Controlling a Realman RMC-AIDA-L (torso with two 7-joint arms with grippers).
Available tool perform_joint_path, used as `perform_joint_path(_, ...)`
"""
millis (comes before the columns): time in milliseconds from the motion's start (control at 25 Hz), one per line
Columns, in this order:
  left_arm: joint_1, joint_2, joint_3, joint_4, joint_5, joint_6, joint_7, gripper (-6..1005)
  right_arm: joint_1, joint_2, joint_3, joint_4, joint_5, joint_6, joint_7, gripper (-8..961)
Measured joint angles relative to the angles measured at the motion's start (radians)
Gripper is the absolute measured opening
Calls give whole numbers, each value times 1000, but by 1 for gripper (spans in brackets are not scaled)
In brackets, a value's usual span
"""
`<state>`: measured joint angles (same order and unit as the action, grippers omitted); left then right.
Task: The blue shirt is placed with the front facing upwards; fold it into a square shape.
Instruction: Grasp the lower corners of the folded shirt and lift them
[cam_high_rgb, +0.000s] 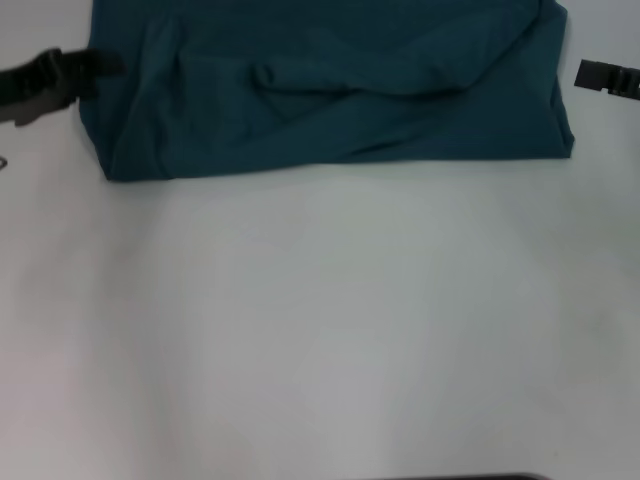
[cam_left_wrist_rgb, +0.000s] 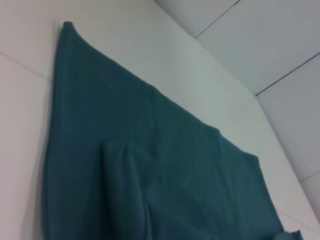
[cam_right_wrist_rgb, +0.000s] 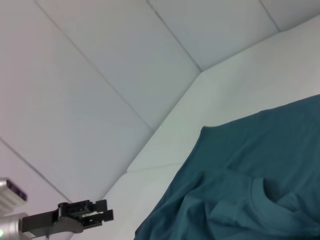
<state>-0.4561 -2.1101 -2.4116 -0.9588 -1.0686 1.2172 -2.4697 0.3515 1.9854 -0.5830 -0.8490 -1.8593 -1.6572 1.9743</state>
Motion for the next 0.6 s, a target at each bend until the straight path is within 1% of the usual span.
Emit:
perform_joint_path(40,4,0,0,7,3,0,6,569,-2,-2,0,2,0,-5,-7,807)
perform_joint_path(120,5,7,-1,47,8,-3,10,568,-4,-5,2,3,0,-10,-14,807)
perform_joint_path(240,-8,28,-2,143,10,-30,4,568,-3,-7,9,3,1,-7,-15,807)
perform_joint_path(280,-13,30,-1,169,10,-40,0,568,-1,-7,11,3,1,-6,-16,807)
perform_joint_path(400,-23,32,2,221,12,-84,-5,569,5,-7,12,3,2,-3,-16,807)
perform_joint_path(480,-24,28,8,235,13,-121,-2,569,6,-7,12,4,2,-3,-16,808)
perform_joint_path(600,-26,27,11,248,13,-142,28,569,5,-6,12,4,2,-2,-18,808)
